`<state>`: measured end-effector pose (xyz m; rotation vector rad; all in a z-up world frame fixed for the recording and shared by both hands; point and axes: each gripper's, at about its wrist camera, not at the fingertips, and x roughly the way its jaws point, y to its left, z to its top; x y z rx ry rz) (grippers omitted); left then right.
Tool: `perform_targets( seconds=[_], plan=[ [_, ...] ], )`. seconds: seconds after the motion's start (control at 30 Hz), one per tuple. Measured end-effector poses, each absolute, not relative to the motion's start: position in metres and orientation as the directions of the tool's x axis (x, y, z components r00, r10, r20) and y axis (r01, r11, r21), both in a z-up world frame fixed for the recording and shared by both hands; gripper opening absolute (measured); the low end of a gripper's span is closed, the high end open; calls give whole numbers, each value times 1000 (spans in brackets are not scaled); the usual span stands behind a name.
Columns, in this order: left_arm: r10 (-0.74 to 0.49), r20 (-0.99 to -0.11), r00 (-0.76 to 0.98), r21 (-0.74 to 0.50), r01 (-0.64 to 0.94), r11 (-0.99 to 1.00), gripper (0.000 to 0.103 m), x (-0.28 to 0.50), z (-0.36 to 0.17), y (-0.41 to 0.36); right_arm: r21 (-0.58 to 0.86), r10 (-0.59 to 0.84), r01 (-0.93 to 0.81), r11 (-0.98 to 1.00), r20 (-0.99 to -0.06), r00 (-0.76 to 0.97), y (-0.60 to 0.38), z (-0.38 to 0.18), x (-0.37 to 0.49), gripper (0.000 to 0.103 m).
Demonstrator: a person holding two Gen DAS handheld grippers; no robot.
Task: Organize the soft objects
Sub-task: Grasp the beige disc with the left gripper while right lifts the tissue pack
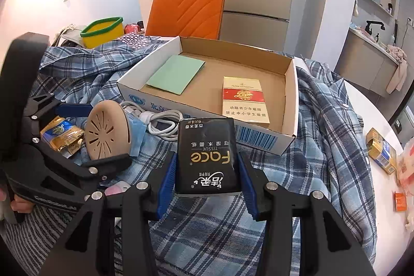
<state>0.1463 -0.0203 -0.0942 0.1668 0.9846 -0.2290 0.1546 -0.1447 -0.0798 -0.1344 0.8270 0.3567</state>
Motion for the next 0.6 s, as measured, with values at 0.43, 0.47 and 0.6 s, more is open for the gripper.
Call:
perform_targets(
  seconds=[0.43, 0.47, 0.6],
  plan=[
    [-171, -713, 680, 40, 283, 958, 80, 115, -69, -16, 25, 259, -350, 936, -723, 641, -147, -77, 153, 49],
    [-173, -690, 703, 47, 282, 958, 80, 111, -65, -16, 27, 262, -347, 937, -712, 651, -149, -75, 151, 49],
    [-194, -605, 772, 58, 286, 956, 80, 96, -50, -14, 38, 277, -338, 940, -660, 698, -154, -65, 144, 49]
  ],
)
